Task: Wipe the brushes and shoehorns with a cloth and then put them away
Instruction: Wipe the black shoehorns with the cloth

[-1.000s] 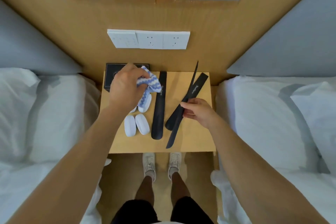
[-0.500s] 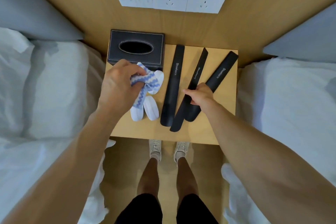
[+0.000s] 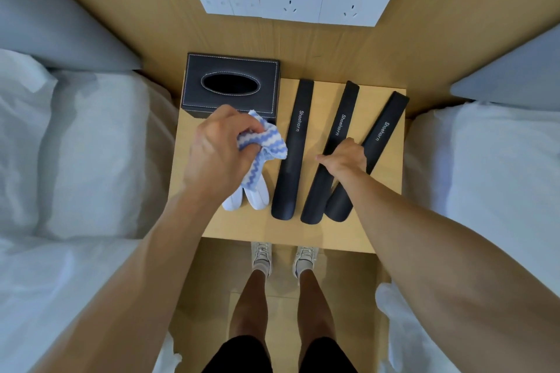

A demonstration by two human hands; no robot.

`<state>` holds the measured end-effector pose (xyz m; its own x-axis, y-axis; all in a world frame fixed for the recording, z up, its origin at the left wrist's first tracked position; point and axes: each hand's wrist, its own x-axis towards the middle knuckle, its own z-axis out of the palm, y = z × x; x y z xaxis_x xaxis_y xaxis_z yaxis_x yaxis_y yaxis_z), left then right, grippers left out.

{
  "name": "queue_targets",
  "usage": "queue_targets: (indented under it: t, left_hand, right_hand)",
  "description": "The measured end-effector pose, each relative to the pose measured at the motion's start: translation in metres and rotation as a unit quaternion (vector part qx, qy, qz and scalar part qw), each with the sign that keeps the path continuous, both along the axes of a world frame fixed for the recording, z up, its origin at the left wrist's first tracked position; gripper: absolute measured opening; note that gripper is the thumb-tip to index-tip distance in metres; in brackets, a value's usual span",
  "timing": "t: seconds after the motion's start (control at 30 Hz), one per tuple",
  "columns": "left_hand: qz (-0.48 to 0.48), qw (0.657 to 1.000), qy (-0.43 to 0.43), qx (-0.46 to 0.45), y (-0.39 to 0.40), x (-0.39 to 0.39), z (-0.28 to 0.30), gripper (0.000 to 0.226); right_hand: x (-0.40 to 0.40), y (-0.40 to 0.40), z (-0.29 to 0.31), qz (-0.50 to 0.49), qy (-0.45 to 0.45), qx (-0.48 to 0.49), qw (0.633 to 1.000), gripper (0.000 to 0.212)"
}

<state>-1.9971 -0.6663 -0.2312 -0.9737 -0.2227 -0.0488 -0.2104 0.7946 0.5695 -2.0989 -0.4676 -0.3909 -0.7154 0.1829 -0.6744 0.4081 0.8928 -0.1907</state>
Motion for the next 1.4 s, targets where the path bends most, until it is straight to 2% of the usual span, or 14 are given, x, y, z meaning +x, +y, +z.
queue_targets:
  t: [0.17, 0.3, 0.4, 0.5, 0.63, 0.73, 0.83, 0.93, 1.13, 1.2, 1.27, 1.4]
  left_hand:
    - [0.014, 1.000, 0.007, -0.005, -0.009, -0.002, -0.004, 0.021]
    - [0.019, 1.000, 0.013, -0.004, -0.013, -0.010, -0.003, 0.022]
    - [0.020, 1.000, 0.018, 0.000, -0.010, -0.014, -0.001, 0.022]
    - [0.016, 1.000, 0.019, 0.005, -0.006, -0.015, 0.000, 0.022]
    - [0.013, 1.000, 0.010, 0.001, -0.004, -0.012, -0.004, 0.021]
    - [0.014, 1.000, 0.005, 0.001, -0.005, -0.009, -0.007, 0.021]
    - [0.014, 1.000, 0.004, 0.003, -0.005, -0.006, -0.008, 0.021]
    - [0.021, 1.000, 0.005, 0.003, -0.005, -0.006, -0.006, 0.023]
    - [0.015, 1.000, 0.012, 0.001, -0.002, -0.006, 0.003, 0.022]
    - [0.013, 1.000, 0.014, 0.003, 0.001, -0.006, 0.007, 0.022]
    - [0.011, 1.000, 0.016, 0.007, 0.004, -0.006, 0.012, 0.021]
    - [0.006, 1.000, 0.027, 0.007, 0.010, -0.008, 0.023, 0.022]
  right_hand:
    - [-0.007, -0.016, -0.010, 0.007, 0.010, 0.006, 1.000, 0.068]
    - [-0.008, -0.014, -0.010, 0.009, 0.034, 0.009, 0.999, 0.055]
    - [-0.006, 0.005, -0.008, -0.008, 0.091, 0.029, 0.995, 0.048]
    - [-0.003, 0.035, -0.007, -0.070, 0.143, 0.054, 0.986, 0.058]
    - [0.002, 0.067, -0.017, -0.180, 0.079, 0.023, 0.980, 0.054]
    - [0.005, 0.078, -0.026, -0.188, 0.049, -0.024, 0.981, 0.039]
    - [0.004, 0.085, -0.031, -0.201, 0.065, -0.056, 0.976, 0.026]
    - [0.003, 0.096, -0.032, -0.241, 0.063, -0.072, 0.966, 0.032]
    - [0.011, 0.128, -0.027, -0.268, 0.061, -0.042, 0.960, 0.038]
    - [0.014, 0.136, -0.024, -0.253, 0.058, -0.029, 0.965, 0.033]
    - [0.015, 0.142, -0.019, -0.247, 0.052, -0.025, 0.967, 0.019]
    - [0.017, 0.152, -0.007, -0.247, 0.051, -0.029, 0.967, 0.033]
